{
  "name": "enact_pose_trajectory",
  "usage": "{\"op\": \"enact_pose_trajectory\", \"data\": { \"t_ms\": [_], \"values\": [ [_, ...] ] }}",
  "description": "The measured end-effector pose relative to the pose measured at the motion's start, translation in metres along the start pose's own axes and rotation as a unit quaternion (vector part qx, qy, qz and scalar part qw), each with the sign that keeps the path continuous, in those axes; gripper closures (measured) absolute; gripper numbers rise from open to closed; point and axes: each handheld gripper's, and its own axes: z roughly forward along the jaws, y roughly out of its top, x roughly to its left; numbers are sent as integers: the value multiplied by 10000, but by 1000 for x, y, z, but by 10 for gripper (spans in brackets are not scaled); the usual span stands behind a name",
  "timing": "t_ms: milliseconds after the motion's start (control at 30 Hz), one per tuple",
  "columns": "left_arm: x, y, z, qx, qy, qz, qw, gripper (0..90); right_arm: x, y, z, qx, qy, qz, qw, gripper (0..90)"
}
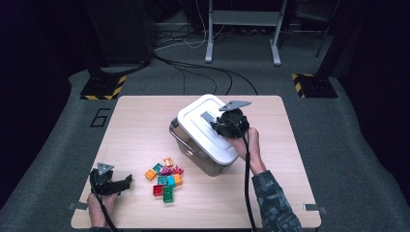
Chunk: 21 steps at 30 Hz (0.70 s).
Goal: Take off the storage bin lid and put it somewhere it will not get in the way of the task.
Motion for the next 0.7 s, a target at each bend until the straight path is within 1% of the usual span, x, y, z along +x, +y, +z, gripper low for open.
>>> {"op": "enact_pose_trajectory", "data": {
  "t_ms": [100,133,233,267,367,400,433,467,533,633,667,700],
  "values": [
    [0,0,0,-12,2,6,10000,91,-7,-3,-6,-32,-78,19,10000,666],
    [0,0,0,-12,2,6,10000,91,-7,-3,-6,-32,-78,19,10000,666],
    [0,0,0,-11,2,6,10000,91,-14,-8,-14,-53,-192,122,9997,665],
    [0,0,0,-11,2,6,10000,91,-14,-8,-14,-53,-192,122,9997,665],
    [0,0,0,-2,1,-1,10000,91,-22,-14,-19,-78,-277,222,9993,665],
    [0,0,0,-2,1,-1,10000,91,-22,-14,-19,-78,-277,222,9993,665],
    [0,0,0,-2,1,1,10000,91,-27,-18,-21,-61,-334,268,9991,666],
    [0,0,0,-2,1,1,10000,91,-27,-18,-21,-61,-334,268,9991,666],
    [0,0,0,-11,3,8,10000,91,-34,-22,-26,-64,-414,357,9985,665],
    [0,0,0,-10,3,8,10000,91,-39,-27,-31,-64,-525,404,9978,665],
    [0,0,0,-10,3,8,10000,91,-39,-27,-31,-64,-525,404,9978,665],
    [0,0,0,-10,4,8,10000,91,-43,-30,-34,-52,-625,422,9971,666]
  ]
}}
